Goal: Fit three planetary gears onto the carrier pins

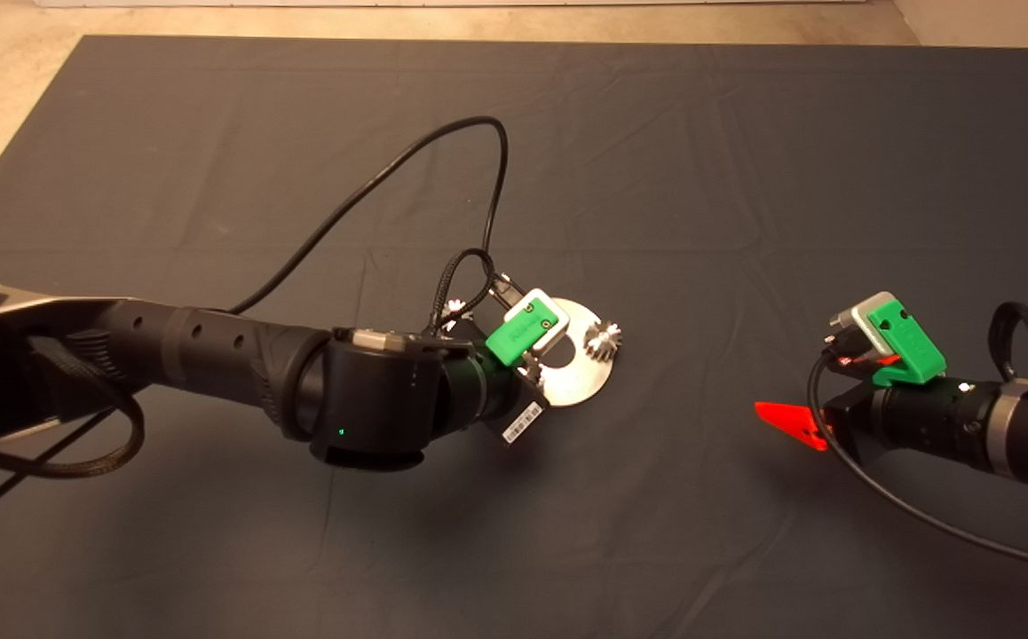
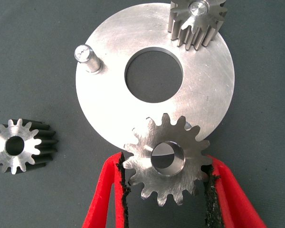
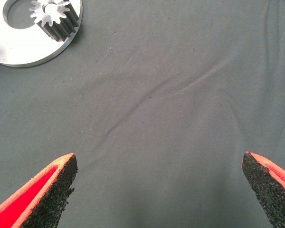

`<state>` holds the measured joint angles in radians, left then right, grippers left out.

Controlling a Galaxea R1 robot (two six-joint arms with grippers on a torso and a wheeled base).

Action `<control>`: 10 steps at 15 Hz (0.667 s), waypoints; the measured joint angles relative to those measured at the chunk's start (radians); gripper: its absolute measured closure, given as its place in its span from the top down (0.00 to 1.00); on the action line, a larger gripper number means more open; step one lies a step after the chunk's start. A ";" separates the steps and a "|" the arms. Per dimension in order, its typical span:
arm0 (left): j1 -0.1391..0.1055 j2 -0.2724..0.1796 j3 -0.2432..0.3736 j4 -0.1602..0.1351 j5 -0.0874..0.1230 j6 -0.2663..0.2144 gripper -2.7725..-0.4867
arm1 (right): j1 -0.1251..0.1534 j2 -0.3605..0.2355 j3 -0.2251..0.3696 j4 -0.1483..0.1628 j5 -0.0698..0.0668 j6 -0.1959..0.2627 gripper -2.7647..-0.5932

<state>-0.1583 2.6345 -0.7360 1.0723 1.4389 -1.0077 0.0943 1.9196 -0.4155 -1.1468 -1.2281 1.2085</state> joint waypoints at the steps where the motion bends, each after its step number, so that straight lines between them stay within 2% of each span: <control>1: 0.000 0.000 -0.004 0.000 -0.004 0.000 0.09 | 0.000 0.000 0.000 0.000 0.000 0.000 0.92; 3: 0.000 0.000 -0.016 0.000 -0.010 0.000 0.09 | 0.000 0.000 0.000 0.000 0.000 0.000 0.92; 6: 0.000 0.000 -0.030 0.000 -0.035 0.000 0.09 | 0.000 0.000 0.000 0.000 0.000 0.000 0.92; 10: 0.000 0.013 -0.036 0.000 -0.038 0.000 0.09 | 0.000 0.000 0.000 0.000 0.000 0.000 0.92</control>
<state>-0.1581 2.6470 -0.7717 1.0728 1.4013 -1.0079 0.0943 1.9196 -0.4155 -1.1468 -1.2281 1.2085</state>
